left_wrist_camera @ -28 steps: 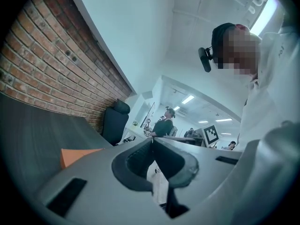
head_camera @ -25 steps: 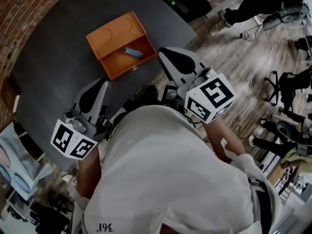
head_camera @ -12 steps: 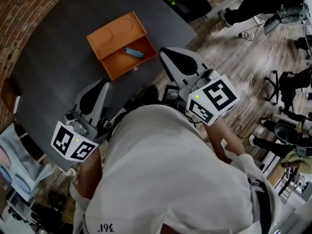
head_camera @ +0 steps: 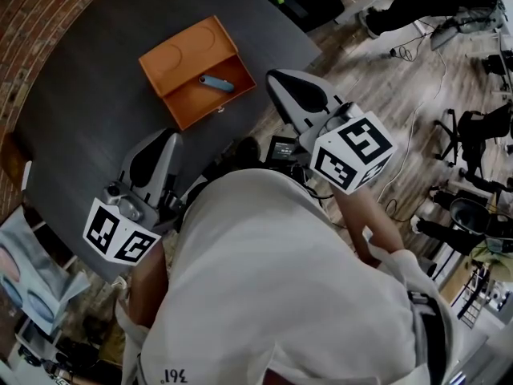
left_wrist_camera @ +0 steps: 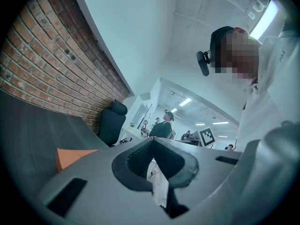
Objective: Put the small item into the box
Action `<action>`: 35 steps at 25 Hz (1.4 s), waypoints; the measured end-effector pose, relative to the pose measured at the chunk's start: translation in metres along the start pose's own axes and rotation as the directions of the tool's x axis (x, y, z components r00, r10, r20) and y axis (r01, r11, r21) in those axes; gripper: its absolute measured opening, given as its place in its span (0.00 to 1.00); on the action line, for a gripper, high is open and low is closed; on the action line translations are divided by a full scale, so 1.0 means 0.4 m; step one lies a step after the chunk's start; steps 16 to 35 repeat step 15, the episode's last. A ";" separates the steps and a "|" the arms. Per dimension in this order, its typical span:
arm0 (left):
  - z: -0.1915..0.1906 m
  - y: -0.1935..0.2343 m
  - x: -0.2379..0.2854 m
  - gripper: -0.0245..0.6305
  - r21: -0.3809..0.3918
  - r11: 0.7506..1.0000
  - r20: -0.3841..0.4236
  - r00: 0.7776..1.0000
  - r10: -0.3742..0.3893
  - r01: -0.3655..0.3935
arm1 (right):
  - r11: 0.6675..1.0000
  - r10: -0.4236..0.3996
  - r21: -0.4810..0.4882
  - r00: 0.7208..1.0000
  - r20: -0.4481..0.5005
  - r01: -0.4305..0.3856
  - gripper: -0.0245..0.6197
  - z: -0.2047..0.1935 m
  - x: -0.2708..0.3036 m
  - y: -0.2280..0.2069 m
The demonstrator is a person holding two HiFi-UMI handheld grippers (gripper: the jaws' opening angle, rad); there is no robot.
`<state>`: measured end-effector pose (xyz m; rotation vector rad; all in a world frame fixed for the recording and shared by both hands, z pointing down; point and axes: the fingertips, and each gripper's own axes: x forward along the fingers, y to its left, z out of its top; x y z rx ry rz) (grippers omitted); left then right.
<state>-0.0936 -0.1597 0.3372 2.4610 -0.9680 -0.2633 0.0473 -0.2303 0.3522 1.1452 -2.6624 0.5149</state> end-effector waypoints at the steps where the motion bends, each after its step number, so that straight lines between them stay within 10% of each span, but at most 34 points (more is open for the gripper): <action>1: 0.000 0.000 0.000 0.06 -0.001 1.000 0.000 1.000 -0.002 0.002 | 1.000 0.001 0.000 1.000 -0.002 -0.001 0.06 -0.001 0.001 0.002; 35: -0.008 -0.014 0.010 0.06 -0.012 1.000 -0.002 1.000 -0.023 0.023 | 1.000 0.001 -0.008 1.000 -0.014 -0.001 0.06 -0.012 -0.007 0.007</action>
